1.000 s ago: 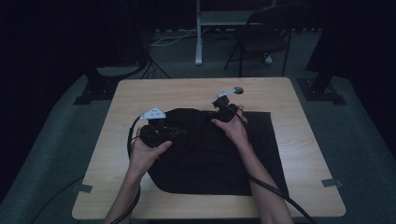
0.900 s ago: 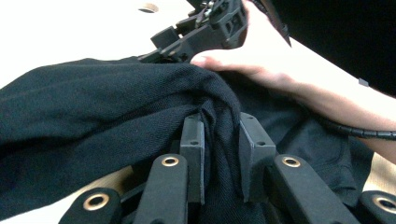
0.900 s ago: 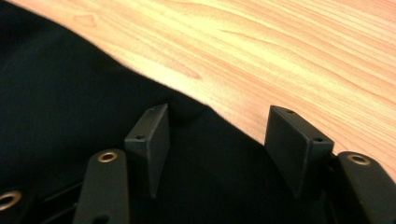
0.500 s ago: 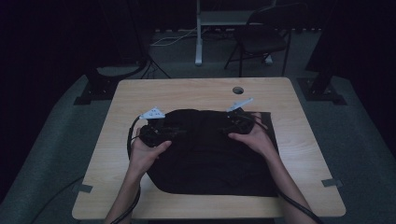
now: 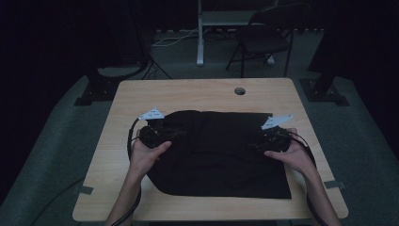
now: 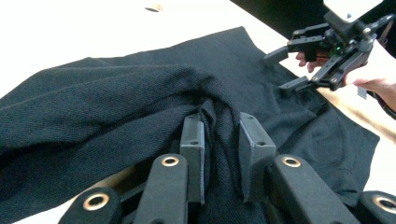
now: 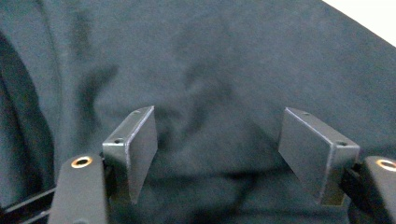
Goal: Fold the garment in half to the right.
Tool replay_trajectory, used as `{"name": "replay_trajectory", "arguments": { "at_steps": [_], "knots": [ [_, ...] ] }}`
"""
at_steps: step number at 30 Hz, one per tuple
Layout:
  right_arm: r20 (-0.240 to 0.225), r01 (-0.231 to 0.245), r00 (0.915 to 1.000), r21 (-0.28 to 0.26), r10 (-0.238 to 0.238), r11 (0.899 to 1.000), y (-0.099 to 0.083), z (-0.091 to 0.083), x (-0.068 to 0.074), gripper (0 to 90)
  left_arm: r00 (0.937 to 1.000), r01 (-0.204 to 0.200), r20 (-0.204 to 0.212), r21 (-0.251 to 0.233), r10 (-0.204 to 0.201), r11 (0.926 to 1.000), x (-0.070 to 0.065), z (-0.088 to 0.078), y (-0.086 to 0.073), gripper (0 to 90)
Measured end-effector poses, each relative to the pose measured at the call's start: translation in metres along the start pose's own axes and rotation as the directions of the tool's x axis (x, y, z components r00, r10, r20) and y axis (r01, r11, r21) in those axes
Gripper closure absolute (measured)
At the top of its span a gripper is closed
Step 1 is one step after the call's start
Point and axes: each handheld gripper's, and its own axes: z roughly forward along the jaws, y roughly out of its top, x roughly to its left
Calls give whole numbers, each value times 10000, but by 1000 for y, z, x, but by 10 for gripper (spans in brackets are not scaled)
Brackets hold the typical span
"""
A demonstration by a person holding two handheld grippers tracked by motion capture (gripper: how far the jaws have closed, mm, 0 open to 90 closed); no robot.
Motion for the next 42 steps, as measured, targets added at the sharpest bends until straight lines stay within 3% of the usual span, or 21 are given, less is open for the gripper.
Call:
{"name": "replay_trajectory", "arguments": {
  "at_steps": [8,11,22,26,33,42],
  "knots": [
    [-305,-138,9994,242,145,9996,-13,3,-9,271,10000,54,48,3,-54,10000,1,0,0,753],
    [-547,-291,9981,3,291,9996,-16,5,-12,274,10000,72,53,8,-72,10000,2,0,0,753],
    [-401,-428,9983,-283,417,9987,-18,7,-5,283,9998,-35,175,-96,37,9999,-1,-4,4,754],
    [-439,-236,9988,-377,219,9990,-15,11,2,306,9995,-231,221,-30,231,9997,-6,-4,7,756],
    [-588,0,9983,-510,-30,9987,-9,19,20,325,9970,-189,742,-220,205,9996,-12,-5,12,756],
    [-913,313,9951,-607,-367,9977,4,31,41,329,9927,-519,1083,-194,537,9985,-25,0,22,755]
  ]
}}
